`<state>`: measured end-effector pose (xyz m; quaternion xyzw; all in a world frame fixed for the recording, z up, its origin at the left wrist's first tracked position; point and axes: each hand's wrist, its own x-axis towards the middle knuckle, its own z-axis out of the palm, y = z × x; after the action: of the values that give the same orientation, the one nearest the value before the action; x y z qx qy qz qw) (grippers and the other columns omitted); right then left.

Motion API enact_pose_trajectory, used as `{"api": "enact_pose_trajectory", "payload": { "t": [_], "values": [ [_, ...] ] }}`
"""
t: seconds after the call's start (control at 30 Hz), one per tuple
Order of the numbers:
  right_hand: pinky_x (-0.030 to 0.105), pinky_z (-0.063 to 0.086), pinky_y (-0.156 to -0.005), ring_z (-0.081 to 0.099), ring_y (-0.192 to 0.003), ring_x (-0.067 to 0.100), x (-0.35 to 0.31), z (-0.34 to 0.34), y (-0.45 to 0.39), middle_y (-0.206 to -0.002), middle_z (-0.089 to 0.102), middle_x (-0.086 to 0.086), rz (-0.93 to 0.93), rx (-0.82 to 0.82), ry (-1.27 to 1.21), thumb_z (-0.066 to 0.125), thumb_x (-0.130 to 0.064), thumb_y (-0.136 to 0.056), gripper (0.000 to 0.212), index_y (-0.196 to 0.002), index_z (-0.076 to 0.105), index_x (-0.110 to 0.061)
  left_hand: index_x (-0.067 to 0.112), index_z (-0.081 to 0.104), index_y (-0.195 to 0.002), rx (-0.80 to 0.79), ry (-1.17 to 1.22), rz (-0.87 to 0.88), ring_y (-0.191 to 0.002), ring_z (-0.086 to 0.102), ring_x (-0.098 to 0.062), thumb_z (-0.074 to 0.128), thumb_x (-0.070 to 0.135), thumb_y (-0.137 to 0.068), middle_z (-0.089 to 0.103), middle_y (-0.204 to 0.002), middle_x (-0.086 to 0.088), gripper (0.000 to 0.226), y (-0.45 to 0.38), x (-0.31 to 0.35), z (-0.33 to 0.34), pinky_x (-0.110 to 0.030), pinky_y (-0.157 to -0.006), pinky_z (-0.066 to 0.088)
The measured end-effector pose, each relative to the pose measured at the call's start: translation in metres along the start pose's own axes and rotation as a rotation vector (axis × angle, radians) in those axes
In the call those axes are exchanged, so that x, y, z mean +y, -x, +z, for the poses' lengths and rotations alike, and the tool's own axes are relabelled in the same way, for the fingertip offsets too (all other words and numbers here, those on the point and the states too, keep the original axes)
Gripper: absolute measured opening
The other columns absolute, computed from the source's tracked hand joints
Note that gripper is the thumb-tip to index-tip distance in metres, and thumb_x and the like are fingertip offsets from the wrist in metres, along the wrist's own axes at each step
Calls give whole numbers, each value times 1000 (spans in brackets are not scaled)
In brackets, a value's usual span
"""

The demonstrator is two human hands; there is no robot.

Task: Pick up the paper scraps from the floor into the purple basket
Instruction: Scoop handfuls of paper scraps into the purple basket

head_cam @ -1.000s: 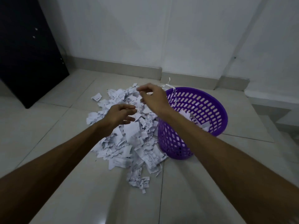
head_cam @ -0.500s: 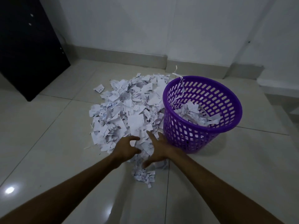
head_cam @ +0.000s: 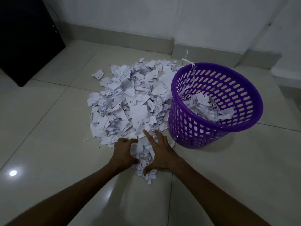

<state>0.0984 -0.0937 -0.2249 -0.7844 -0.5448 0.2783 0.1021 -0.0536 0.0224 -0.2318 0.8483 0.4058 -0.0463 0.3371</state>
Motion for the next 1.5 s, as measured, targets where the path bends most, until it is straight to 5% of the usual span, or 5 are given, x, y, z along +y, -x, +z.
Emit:
{"api": "enact_pose_trajectory", "payload": {
  "t": [0.53, 0.77, 0.97, 1.23, 1.5],
  "values": [
    [38, 36, -107, 24, -133, 20, 8, 9, -13, -143, 24, 0, -10, 82, -179, 91, -51, -55, 111, -149, 34, -36, 21, 61, -113, -34, 442, -69, -81, 62, -8, 86, 2, -66, 63, -102, 2, 56, -3, 1, -9, -10, -55, 48],
    [30, 39, -104, 39, -130, 21, 7, 16, -24, -129, 60, 6, -215, 93, 6, 85, -49, -65, 89, -143, 48, -27, 23, 61, -115, -62, 541, -120, -88, 66, -15, 88, 3, -63, 65, -105, 1, 63, -6, 3, -12, -15, -63, 52],
    [25, 50, -80, 64, -90, 9, 4, 11, -21, -95, 71, -5, -2, 141, -367, 86, -40, -63, 42, -95, 73, -16, 26, 62, -117, -83, 563, -81, -95, 65, -11, 85, 4, -68, 65, -109, 2, 59, -8, 6, -18, -19, -75, 54],
    [30, 58, -85, 72, -93, 8, -8, -18, -25, -100, 76, -4, 144, 215, -834, 87, -21, -70, 40, -108, 75, -16, 27, 56, -129, 4, 736, 0, -93, 68, -5, 77, 4, -77, 66, -110, 5, 60, -16, 30, -64, -19, -72, 55],
    [9, 49, -57, 66, -67, -8, -41, -61, -27, -83, 71, -13, 180, 253, -1153, 84, -11, -75, 30, -101, 71, -19, 23, 61, -130, -7, 884, 42, -100, 68, -8, 77, -10, -71, 67, -117, -1, 70, -7, 42, -116, -18, -73, 56]
  ]
}}
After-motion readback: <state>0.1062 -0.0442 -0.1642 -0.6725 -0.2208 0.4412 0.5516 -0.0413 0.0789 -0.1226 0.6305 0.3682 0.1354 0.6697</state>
